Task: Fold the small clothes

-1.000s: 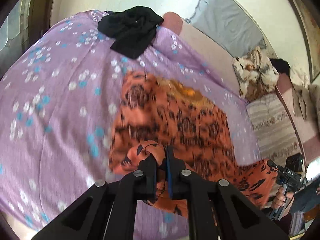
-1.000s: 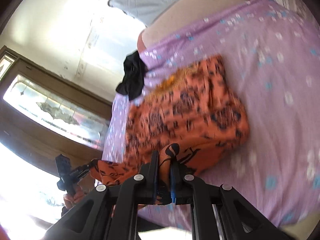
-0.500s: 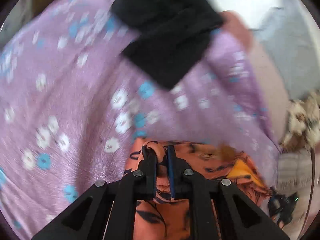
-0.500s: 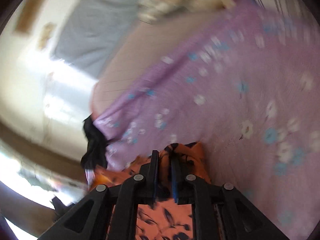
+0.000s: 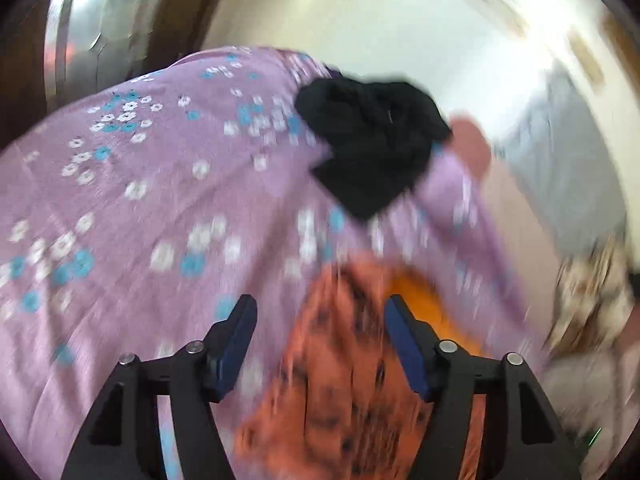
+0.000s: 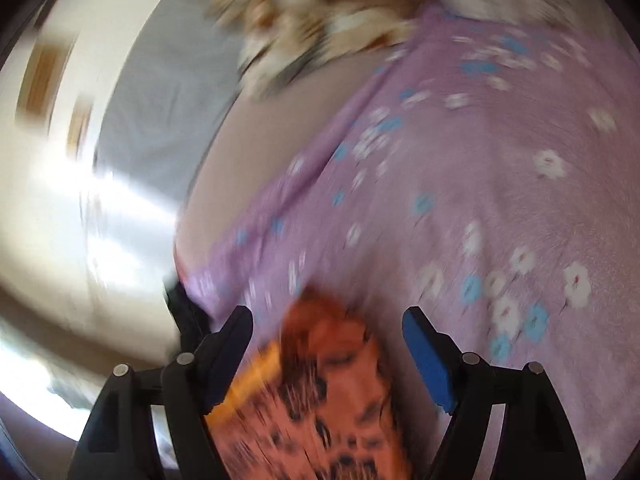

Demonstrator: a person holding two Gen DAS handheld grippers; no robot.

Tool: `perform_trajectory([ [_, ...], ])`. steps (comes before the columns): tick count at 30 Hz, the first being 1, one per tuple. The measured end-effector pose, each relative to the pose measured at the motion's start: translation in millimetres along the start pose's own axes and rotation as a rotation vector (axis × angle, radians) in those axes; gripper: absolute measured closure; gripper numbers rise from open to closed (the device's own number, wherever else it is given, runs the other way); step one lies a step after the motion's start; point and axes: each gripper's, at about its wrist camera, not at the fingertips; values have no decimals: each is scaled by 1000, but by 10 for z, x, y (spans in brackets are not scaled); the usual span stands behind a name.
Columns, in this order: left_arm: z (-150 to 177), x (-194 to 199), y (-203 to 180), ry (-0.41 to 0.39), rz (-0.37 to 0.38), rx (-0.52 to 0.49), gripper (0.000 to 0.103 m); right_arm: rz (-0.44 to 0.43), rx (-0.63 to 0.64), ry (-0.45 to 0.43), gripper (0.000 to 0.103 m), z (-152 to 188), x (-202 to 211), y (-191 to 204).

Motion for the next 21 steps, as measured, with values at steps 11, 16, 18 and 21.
perform_trajectory([
  [11, 976, -528, -450, 105, -212, -335, 32, 175, 558, 389, 49, 1470, -1803, 1764],
  [16, 826, -622, -454, 79, -212, -338, 32, 243, 582, 347, 50, 1288, -2521, 2137],
  [18, 792, -653, -521, 64, -226, -350, 32, 254, 566, 300, 49, 1132, -2693, 2228],
  [21, 795, -623, -606, 38, -242, -364, 32, 207, 526, 211, 49, 964, -2687, 2320],
])
Point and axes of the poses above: each gripper's, at about its wrist camera, not at the fingertips, and x roughly against the way its jaws point, y to its left, z to its underside, and after that the axes turned 5 degrees about y, right-handed
